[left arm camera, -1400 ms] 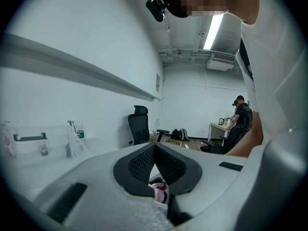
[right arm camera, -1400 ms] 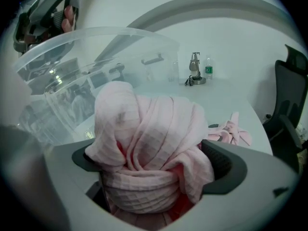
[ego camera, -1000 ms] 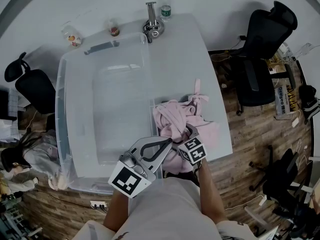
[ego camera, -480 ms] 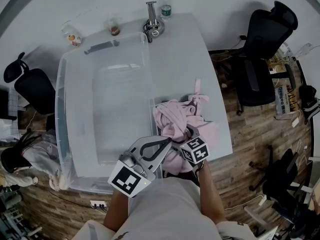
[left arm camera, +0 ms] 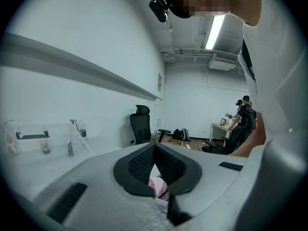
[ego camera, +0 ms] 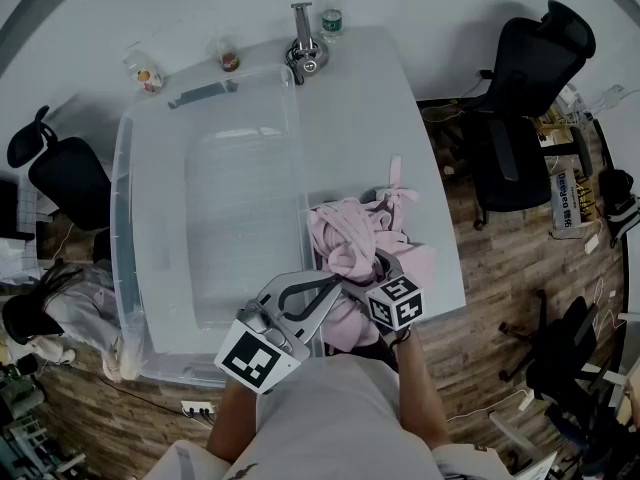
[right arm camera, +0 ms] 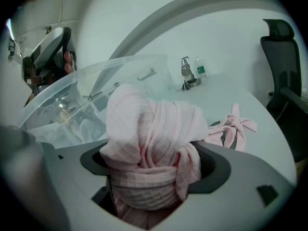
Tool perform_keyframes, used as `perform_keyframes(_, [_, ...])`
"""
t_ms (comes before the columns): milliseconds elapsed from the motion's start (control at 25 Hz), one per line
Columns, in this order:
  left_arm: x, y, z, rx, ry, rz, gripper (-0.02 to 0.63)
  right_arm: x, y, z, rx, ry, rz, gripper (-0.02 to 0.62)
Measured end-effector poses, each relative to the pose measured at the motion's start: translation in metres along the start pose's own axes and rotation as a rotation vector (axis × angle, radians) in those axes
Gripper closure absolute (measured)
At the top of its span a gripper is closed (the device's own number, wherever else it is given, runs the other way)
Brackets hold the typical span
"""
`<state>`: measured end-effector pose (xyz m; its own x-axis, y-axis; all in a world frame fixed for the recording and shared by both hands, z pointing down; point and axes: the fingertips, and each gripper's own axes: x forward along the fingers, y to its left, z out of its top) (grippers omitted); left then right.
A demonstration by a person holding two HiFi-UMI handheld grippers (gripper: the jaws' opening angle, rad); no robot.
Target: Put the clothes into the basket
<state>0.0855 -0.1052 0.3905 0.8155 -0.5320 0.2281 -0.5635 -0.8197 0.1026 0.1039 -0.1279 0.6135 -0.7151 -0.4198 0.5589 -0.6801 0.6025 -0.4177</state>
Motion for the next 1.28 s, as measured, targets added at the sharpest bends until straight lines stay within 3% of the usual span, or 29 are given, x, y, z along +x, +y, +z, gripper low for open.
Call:
perform_keyframes(480, [-0.002,-0.002,0.001,0.007,-0.001,0.001,0.6,-0.027,0.008,0.026,0.073,-0.138,0.03,0.158])
perform_keyframes(1280, [-0.026,-0.011,0.026,0.071,-0.068,0.043,0.6,-0.122,0.062,0.125,-0.044,-0.413,0.071,0.156])
